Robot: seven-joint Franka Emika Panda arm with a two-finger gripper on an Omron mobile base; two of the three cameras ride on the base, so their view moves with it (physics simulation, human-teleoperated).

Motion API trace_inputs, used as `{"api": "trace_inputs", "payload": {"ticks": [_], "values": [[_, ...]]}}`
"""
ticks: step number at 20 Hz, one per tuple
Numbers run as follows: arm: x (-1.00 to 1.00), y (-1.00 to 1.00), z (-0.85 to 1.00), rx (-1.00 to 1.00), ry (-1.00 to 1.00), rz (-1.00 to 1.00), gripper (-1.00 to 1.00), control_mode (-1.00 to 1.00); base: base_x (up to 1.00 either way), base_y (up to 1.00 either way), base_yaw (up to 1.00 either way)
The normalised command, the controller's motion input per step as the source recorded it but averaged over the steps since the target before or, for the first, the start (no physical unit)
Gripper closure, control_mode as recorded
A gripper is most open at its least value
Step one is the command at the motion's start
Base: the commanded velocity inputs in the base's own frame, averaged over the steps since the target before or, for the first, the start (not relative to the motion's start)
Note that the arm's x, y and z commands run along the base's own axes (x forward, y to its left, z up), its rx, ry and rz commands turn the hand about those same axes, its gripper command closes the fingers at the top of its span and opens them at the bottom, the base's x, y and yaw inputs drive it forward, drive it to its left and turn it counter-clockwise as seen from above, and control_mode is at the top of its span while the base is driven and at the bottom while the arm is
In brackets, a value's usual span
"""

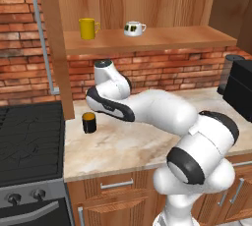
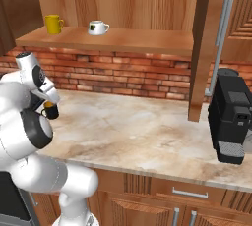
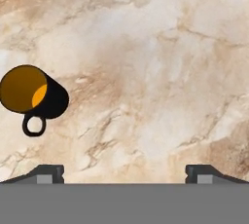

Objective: Pick the mug on the counter and place it in the cabinet with the handle facing the right, like the mugs already inside.

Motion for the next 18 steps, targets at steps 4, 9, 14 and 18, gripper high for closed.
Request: {"api": "trace_inputs", "payload": {"ticks": [4,9,14,18], "values": [[0.40,0.39,-0.22,-0.01,0.10,0.00,-1.00,-1.00,0.00,0.00,0.00],[0.31,0.37,-0.20,0.00,0.08,0.01,-1.00,-1.00,0.00,0.00,0.00],[0.26,0.39,-0.24,0.00,0.04,0.00,-1.00,-1.00,0.00,0.00,0.00],[0.22,0.30,-0.29,0.00,0.05,0.00,-1.00,-1.00,0.00,0.00,0.00]]}}
